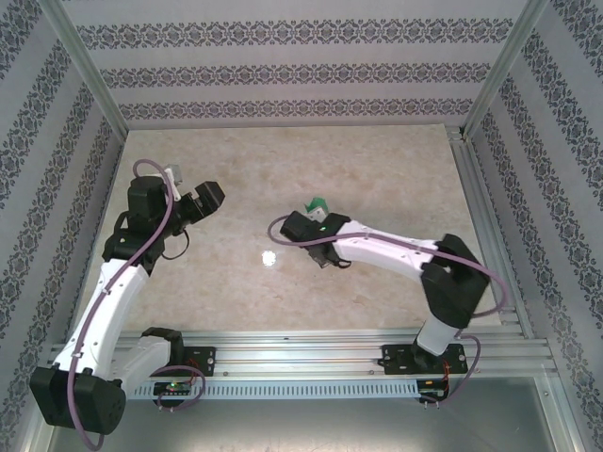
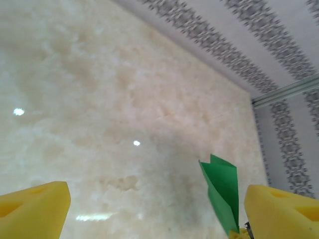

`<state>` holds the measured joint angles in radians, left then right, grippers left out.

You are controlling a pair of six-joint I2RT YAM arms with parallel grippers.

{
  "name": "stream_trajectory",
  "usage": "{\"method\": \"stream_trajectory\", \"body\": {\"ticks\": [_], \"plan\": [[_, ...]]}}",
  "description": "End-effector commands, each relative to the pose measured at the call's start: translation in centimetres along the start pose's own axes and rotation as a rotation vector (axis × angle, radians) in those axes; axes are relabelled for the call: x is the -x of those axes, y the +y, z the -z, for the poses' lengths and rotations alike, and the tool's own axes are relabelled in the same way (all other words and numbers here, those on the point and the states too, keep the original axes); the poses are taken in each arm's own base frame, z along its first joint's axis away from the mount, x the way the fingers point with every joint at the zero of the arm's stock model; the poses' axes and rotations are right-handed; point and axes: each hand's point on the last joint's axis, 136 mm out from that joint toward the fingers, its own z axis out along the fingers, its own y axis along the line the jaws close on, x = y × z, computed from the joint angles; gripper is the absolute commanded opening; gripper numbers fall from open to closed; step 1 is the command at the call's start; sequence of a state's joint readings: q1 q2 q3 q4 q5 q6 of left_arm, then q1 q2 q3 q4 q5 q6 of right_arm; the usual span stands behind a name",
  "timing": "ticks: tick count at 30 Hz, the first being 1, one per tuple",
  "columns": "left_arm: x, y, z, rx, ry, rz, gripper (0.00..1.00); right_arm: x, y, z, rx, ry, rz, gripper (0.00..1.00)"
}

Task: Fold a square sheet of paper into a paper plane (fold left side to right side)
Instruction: Turn over the paper at the center of the table.

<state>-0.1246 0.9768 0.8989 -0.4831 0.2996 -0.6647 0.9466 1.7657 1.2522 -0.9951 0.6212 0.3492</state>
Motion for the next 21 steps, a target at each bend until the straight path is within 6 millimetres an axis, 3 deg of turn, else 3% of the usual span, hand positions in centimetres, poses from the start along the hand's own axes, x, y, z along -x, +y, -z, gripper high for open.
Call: {"method": "stream_trajectory", "body": {"ticks": [1,5,6,9,10,12,14,17,21], "plan": [[-1.1,2.3,0.1,0.090,0.028,-0.016,0.91,-0.4,-1.4,-0.3,-0.240,0.058,0.158,0.00],[-1.8,2.9,-0.3,0.099,0.048,-0.017,0.92,-0.1,2.2,-1.7,-0.215,0.091,0.229,0.00],[-2.0,3.0,-0.4,0.098,0.052,-0.018,0.92,0.0,2.9,-1.9,-0.208,0.093,0.243,0.04],[-2.7,3.5,-0.9,0.101,0.079,-0.015,0.92,-0.3,5.3,-1.8,-0.135,0.101,0.280,0.24],[-2.9,3.6,-1.1,0.103,0.089,-0.016,0.92,-0.3,6.3,-1.3,-0.085,0.099,0.285,0.35],[-3.6,3.9,-1.4,0.098,0.115,-0.020,0.92,-0.1,8.3,0.4,0.033,0.060,0.288,0.55],[-4.5,4.0,-1.9,0.083,0.154,-0.025,0.91,0.3,9.8,3.2,0.186,-0.006,0.258,0.66],[-6.3,3.3,-2.9,-0.002,0.230,-0.007,0.86,1.3,9.1,6.9,0.377,-0.103,0.138,0.74],[-9.5,0.7,-4.8,-0.178,0.323,0.034,0.81,2.5,4.2,8.9,0.522,-0.217,-0.098,0.75]]}}
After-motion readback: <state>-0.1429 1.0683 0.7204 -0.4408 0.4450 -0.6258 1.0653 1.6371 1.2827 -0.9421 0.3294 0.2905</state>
